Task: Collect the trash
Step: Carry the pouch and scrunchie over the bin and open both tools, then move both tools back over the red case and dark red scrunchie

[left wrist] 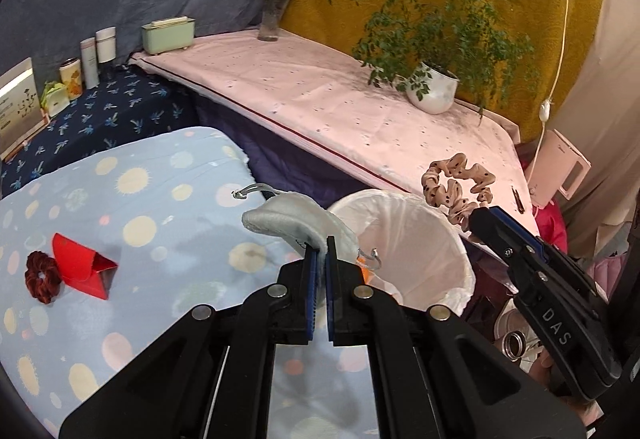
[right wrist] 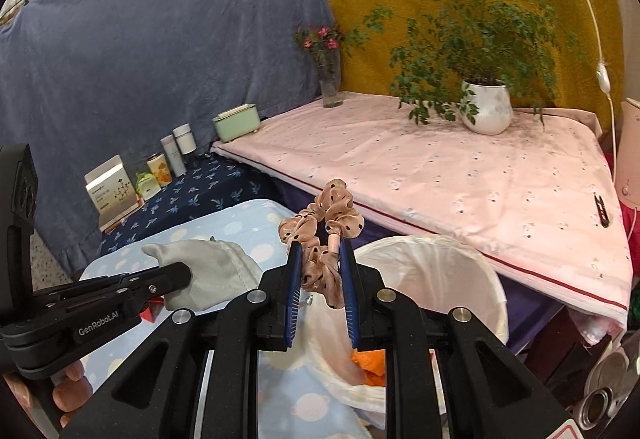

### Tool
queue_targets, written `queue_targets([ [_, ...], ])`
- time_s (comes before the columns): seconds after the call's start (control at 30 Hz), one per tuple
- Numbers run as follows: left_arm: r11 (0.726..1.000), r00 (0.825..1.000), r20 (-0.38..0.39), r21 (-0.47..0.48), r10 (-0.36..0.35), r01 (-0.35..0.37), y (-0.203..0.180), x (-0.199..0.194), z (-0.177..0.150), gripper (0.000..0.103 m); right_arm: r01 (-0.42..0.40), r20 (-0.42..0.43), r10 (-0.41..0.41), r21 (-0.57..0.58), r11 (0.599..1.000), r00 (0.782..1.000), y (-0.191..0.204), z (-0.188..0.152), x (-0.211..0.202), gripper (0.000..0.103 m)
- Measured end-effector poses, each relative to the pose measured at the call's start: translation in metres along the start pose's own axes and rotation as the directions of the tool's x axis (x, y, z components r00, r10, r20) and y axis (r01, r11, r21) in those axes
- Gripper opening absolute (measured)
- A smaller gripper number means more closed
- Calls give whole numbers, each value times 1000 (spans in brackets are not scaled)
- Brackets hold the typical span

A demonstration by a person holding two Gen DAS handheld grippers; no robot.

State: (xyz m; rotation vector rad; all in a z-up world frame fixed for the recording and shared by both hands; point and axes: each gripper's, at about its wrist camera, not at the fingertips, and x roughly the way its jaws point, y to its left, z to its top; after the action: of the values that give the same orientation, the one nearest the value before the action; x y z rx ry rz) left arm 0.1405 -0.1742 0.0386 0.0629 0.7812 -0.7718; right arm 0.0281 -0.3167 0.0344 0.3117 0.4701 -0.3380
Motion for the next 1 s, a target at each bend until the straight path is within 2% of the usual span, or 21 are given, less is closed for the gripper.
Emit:
queue_targets([
  [0.4,997,997,-54,43,-54,57,-36,32,-3,4,49,-6,-49,46,998,999,-42,-3,1,18],
  [0.63,997,997,-56,55,-51,54,-47,48,-7,6,73,-24,-72,51,996,997,-52,-3,12,20],
  [0.67,998,998,-48,50,-47,49,-46,49,-7,8,73,-25,-72,51,996,997,-52,-3,13,24],
  [0.7,998,998,-41,46,-39,41,-46,50,-8,20,77,-25,-75,52,996,997,-53,-3,14,26],
  [0.73,999,999,-38,43,-31,33,-46,50,-8,43,79,-21,-78,55,995,997,-53,-3,15,27],
  [0.77,999,999,-29,38,-20,21,-46,49,-8,55,82,-20,-81,57,995,997,-53,-3,15,31],
  [0.8,999,1000,-15,38,-9,10,-45,48,-7,59,82,-18,-81,57,995,997,-53,-2,15,34],
  [0.9,998,1000,-7,56,1,0,-46,46,-7,59,82,-13,-81,59,995,997,-52,-3,15,43],
  [1.0,999,1000,-3,54,5,-5,-45,44,-7,59,80,-11,-80,57,995,997,-51,-3,13,45],
])
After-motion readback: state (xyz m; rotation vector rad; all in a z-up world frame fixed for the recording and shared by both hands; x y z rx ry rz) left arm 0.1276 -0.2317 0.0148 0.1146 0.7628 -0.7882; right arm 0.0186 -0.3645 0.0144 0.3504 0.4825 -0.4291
